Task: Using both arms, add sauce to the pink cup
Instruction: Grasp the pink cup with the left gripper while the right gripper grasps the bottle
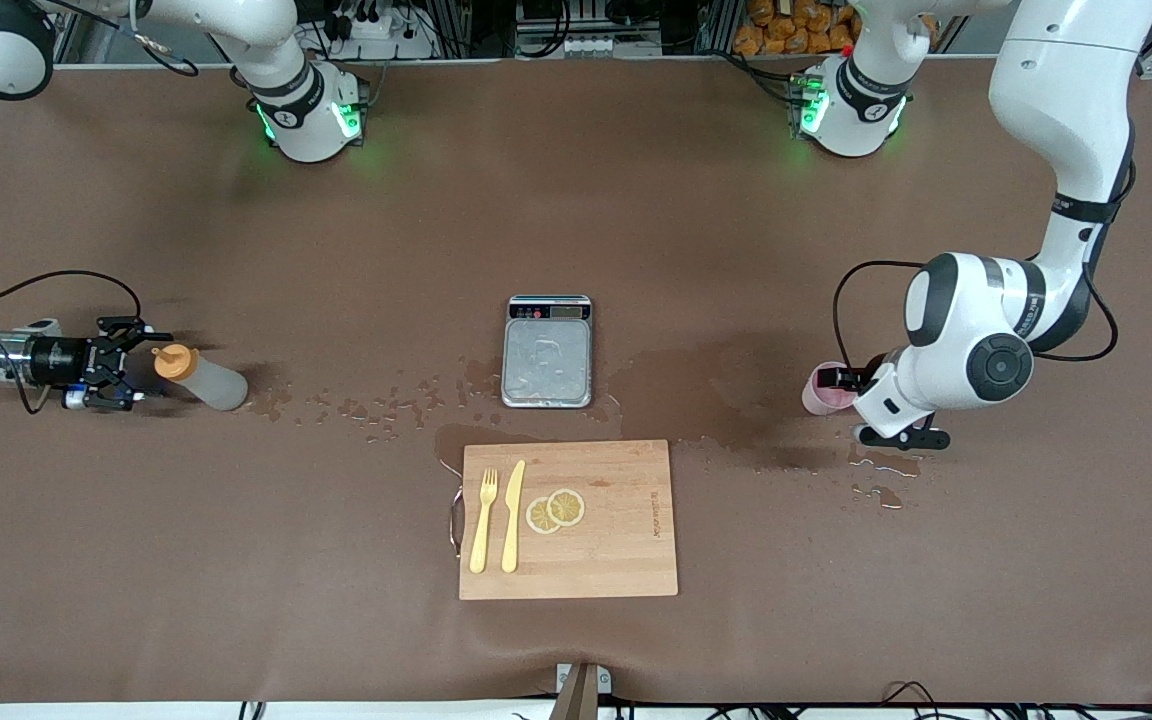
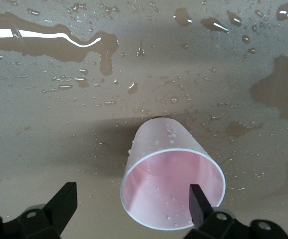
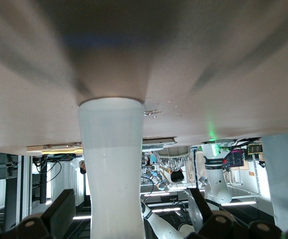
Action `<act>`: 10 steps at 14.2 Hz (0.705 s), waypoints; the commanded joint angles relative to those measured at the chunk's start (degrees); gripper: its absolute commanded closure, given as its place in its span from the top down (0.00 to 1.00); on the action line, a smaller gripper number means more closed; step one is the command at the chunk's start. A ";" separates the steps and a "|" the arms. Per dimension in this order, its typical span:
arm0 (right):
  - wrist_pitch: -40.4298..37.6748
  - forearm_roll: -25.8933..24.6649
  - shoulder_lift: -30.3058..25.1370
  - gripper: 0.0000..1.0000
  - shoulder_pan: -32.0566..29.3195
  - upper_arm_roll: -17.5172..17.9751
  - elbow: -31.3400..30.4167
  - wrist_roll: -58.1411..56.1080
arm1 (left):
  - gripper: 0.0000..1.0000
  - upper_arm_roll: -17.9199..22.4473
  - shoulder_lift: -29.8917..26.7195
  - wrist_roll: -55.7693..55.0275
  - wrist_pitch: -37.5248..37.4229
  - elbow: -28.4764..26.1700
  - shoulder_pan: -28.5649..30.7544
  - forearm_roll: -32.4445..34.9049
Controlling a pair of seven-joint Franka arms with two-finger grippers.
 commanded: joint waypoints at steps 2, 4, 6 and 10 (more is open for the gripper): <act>-0.53 3.40 2.59 1.00 1.33 0.19 1.61 -0.18 | 0.33 -0.13 -0.13 -0.73 0.84 -0.76 0.11 -0.80; -0.44 4.48 3.21 1.00 2.03 0.19 1.61 -0.71 | 0.00 -0.13 -0.04 -0.39 0.66 -0.85 0.20 -0.80; -0.35 4.48 3.30 1.00 3.17 0.19 1.61 -1.06 | 0.00 -0.13 -0.13 -0.03 0.66 -0.85 0.11 -0.71; 0.61 4.48 3.56 1.00 4.40 0.19 1.61 -1.32 | 0.00 -0.13 -0.65 -0.03 0.31 -0.67 0.11 -0.71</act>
